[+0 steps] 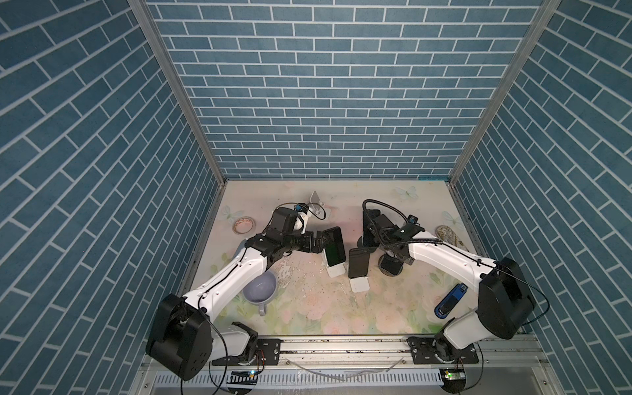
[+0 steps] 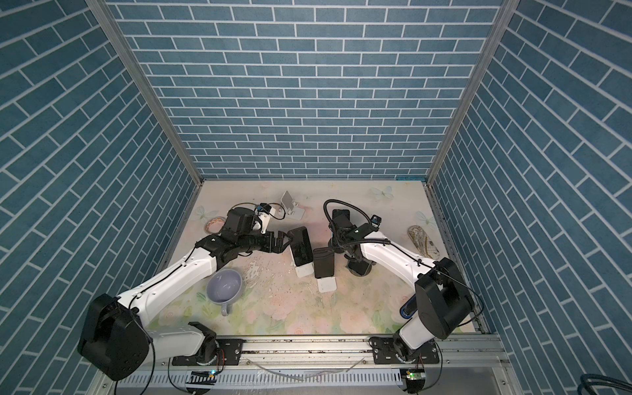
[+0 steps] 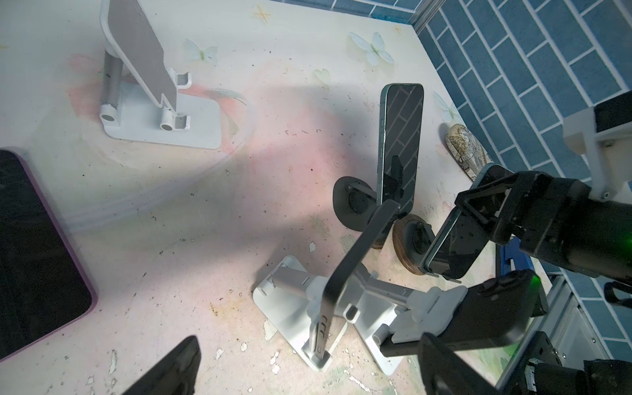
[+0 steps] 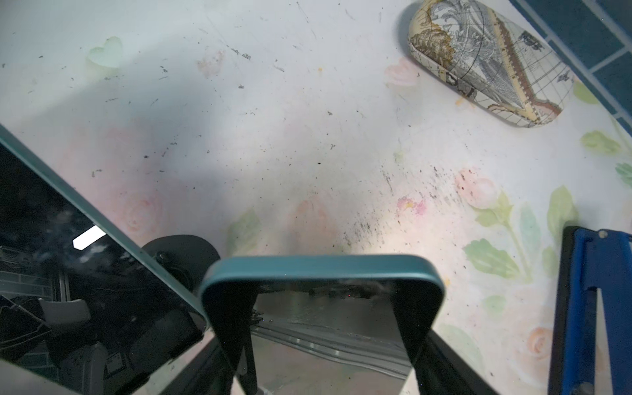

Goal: Remove the phone from the phone stand
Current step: 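Close the right gripper on the top of the teal-edged phone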

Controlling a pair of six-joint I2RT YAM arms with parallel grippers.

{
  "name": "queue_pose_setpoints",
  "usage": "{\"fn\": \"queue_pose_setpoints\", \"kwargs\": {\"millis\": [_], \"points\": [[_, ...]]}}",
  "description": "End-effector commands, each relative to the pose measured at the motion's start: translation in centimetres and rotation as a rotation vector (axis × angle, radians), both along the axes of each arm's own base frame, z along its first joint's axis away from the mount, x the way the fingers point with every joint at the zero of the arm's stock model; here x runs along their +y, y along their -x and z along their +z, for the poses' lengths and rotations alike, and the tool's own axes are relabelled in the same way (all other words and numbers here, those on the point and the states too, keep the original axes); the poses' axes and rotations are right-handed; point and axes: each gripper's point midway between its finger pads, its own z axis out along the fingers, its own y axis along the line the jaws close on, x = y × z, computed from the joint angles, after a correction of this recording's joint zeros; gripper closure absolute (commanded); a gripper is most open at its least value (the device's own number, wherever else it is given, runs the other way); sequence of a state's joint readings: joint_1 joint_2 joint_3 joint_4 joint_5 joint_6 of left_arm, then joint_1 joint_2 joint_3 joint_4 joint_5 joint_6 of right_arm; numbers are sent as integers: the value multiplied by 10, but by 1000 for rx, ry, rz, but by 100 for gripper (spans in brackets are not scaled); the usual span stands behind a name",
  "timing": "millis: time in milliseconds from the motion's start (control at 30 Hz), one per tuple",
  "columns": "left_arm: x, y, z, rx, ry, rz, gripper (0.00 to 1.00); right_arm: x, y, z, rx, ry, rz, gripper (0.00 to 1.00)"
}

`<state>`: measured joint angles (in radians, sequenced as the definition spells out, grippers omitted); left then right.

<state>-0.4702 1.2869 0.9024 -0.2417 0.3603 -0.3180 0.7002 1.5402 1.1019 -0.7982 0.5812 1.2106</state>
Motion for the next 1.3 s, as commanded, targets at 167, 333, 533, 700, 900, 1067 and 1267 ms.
{"fn": "queue_pose_setpoints", "kwargs": {"millis": [167, 333, 533, 700, 900, 1067, 1267], "points": [[-1, 1, -2, 7, -7, -5, 0, -8, 6, -11, 19, 42, 0, 36], [0, 2, -2, 9, -6, -6, 0, -6, 5, -7, 6, 31, 18, 41], [0, 1, -1, 8, -7, -3, 0, 2, 0, 10, -26, 8, 99, 46], [-1, -1, 1, 5, -6, -3, 0, 14, -4, 25, -34, -5, 205, 47], [-1, -3, 4, 2, -13, -3, 0, 17, -3, 41, -75, -1, 302, 48], [-1, -5, 7, -4, -20, 1, 0, 12, 1, 58, -125, 9, 365, 49], [0, -7, 8, -7, -27, 6, 0, -3, 6, 79, -127, 79, 404, 49]]}}
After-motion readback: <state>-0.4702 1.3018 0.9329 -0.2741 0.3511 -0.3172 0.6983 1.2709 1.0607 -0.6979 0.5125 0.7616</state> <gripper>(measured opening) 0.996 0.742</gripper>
